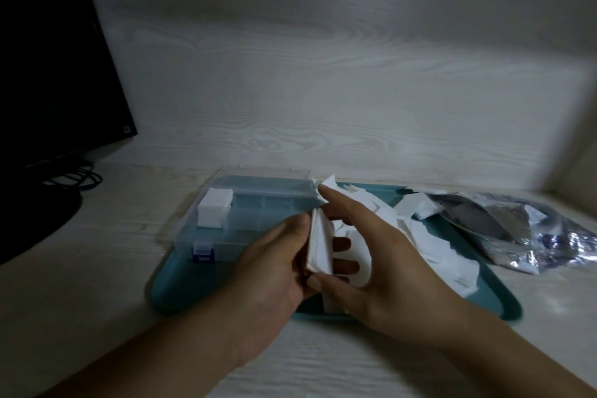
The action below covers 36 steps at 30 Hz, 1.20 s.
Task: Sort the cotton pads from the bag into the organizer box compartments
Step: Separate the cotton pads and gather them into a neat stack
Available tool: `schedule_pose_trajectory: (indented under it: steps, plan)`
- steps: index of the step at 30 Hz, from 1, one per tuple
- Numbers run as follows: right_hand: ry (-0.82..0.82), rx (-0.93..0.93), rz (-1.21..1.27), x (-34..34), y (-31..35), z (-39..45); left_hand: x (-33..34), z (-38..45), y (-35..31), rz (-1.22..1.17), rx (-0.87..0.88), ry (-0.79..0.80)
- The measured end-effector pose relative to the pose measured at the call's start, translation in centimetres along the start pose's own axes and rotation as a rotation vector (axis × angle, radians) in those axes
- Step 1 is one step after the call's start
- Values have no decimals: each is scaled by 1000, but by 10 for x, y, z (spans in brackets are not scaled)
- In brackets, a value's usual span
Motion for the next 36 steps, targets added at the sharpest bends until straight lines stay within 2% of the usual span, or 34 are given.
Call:
schedule_pose_trajectory:
  steps: [8,13,23,28,36]
  plan:
    - [15,1,18,-1,1,0,2,-1,-1,8,27,-20]
    - [8,-50,-78,-1,3,0,-2,0,3,-7,12,-53]
    - [86,-80,-85,3,6,1,1,2,8,-43,-47,-6]
    - [73,-91,-161,3,8,0,-1,3,8,-92,-67,-20]
    - [68,-115,-136,6,11,-1,8,-2,6,-124,-98,42]
Point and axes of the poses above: each hand's wrist, its own z-axis towards the middle knuckle, its own x-axis out of the palm, y = z × x, the point moved 5 cm from there along z, towards the middle knuckle, and after that the axes turned 8 degrees about y, right-handed, at the moved point
